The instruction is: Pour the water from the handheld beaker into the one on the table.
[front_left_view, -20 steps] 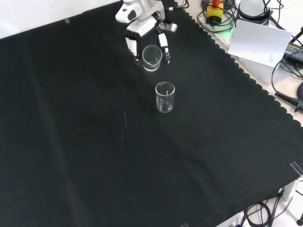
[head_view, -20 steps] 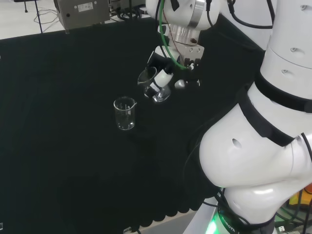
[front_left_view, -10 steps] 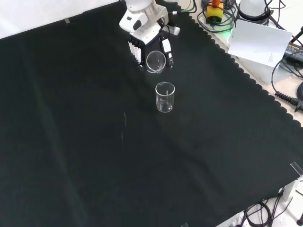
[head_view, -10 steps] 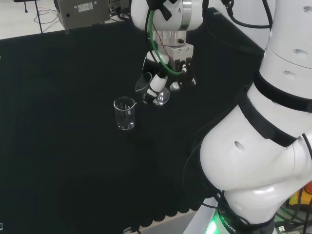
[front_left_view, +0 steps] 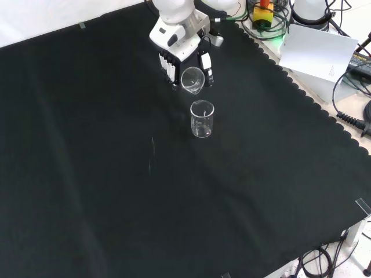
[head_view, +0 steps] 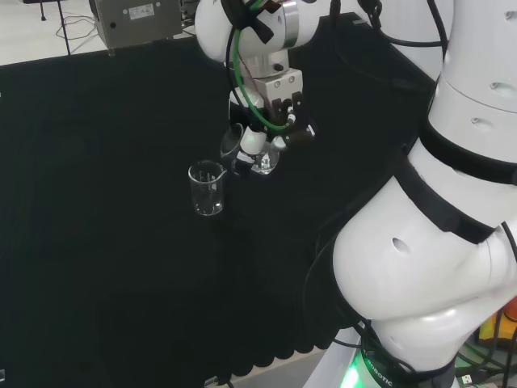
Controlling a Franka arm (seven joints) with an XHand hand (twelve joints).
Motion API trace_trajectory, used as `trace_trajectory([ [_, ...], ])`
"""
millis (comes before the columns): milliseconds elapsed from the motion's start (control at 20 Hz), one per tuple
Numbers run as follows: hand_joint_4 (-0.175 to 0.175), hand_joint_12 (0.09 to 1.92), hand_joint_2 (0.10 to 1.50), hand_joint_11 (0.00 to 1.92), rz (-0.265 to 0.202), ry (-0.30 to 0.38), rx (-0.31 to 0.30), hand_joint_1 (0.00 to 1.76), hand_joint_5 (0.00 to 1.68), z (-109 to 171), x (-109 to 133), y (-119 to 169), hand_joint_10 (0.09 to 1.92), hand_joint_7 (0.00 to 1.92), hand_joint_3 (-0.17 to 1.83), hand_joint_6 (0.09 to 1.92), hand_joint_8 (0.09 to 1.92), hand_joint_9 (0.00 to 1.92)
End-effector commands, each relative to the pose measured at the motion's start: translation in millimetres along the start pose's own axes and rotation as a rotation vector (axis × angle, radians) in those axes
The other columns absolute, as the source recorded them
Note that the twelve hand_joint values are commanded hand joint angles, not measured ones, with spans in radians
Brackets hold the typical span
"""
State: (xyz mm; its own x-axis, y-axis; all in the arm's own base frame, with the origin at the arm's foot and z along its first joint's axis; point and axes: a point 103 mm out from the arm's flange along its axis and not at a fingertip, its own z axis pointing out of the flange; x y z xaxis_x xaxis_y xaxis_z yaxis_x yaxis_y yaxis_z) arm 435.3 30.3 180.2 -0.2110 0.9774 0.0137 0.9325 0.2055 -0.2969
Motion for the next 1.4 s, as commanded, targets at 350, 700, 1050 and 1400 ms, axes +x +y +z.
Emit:
trace_trajectory([
  [350, 0.044, 0.68, 0.6, 1.31, -0.005, -0.16, 0.025, 1.16, 1.22, -11.3, 29.9, 3.7, 0.6, 1.54, 0.81, 0.83, 0.76, 1.66],
  [700, 0.043, 0.68, 0.6, 1.31, -0.001, -0.22, 0.046, 1.16, 1.22, -14.4, 40.5, 3.9, 0.61, 1.54, 0.81, 0.83, 0.76, 1.66],
  [1050, 0.04, 0.68, 0.6, 1.3, -0.009, -0.304, 0.061, 1.16, 1.22, -15.8, 50.9, 3.5, 0.62, 1.54, 0.81, 0.84, 0.76, 1.66],
  [1400, 0.037, 0.68, 0.6, 1.3, 0.001, -0.355, 0.088, 1.16, 1.22, -17.0, 49.2, 2.4, 0.62, 1.54, 0.81, 0.84, 0.77, 1.66],
])
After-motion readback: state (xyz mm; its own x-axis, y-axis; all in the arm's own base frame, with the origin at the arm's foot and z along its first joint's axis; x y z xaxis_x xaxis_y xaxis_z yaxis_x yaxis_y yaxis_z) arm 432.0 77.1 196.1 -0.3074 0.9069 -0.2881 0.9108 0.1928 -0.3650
